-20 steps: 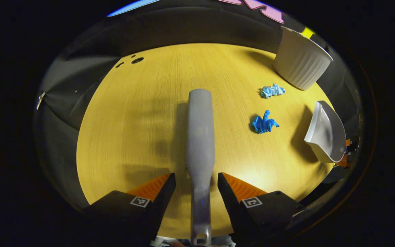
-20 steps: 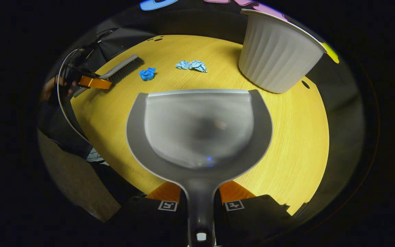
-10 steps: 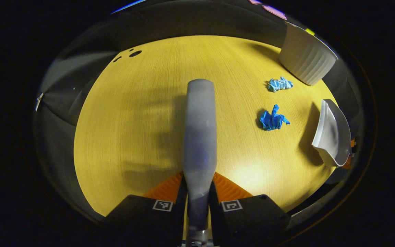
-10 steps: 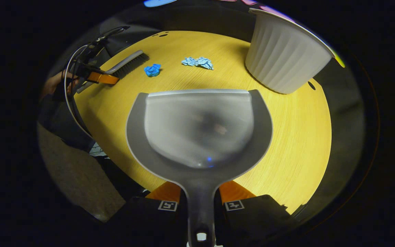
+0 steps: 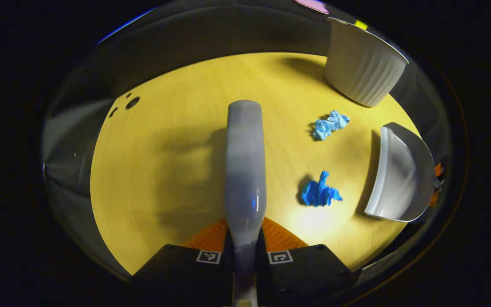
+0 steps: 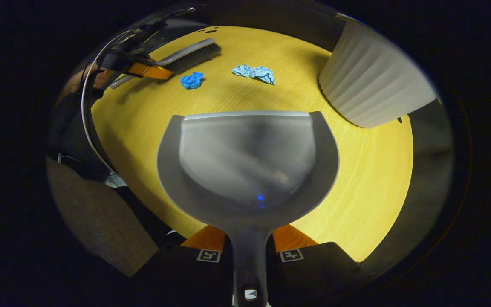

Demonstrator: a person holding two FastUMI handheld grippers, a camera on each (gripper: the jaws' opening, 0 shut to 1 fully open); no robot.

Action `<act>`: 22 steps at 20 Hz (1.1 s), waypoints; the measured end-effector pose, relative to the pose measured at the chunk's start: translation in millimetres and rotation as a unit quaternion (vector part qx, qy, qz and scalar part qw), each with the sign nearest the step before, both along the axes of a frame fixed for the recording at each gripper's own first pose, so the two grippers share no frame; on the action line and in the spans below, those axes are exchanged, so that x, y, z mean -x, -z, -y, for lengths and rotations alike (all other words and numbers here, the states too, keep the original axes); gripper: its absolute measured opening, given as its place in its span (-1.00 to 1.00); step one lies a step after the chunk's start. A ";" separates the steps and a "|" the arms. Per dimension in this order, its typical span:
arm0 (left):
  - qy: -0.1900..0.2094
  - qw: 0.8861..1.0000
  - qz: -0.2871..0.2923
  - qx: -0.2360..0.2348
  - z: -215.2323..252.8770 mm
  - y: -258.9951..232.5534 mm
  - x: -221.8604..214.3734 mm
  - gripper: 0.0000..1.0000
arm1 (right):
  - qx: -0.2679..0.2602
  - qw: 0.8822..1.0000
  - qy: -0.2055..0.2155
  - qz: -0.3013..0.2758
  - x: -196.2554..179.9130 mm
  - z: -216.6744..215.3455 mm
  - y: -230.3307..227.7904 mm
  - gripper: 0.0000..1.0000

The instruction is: Pick up the small broom and dustpan from the desktop, sweep the trash into the dustpan with the broom, and then empty the trash into the garbage bin.

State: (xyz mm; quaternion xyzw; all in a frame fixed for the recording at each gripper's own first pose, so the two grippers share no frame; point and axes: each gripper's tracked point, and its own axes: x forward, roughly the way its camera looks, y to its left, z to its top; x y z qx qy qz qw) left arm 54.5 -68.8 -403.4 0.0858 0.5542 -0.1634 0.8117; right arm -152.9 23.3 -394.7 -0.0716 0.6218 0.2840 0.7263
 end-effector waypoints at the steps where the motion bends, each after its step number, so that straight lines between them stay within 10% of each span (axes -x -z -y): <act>1: 0.012 1.000 -0.002 0.000 5.8 0.9 -3.1 -0.48 | 0.000 1.000 -0.005 0.000 -2.9 -1.4 2.7 -0.30; 22: 0.207 0.973 -0.049 0.090 98.9 -13.0 20.9 -0.48 | -0.031 0.999 -0.022 0.020 -29.9 -26.6 7.2 -0.31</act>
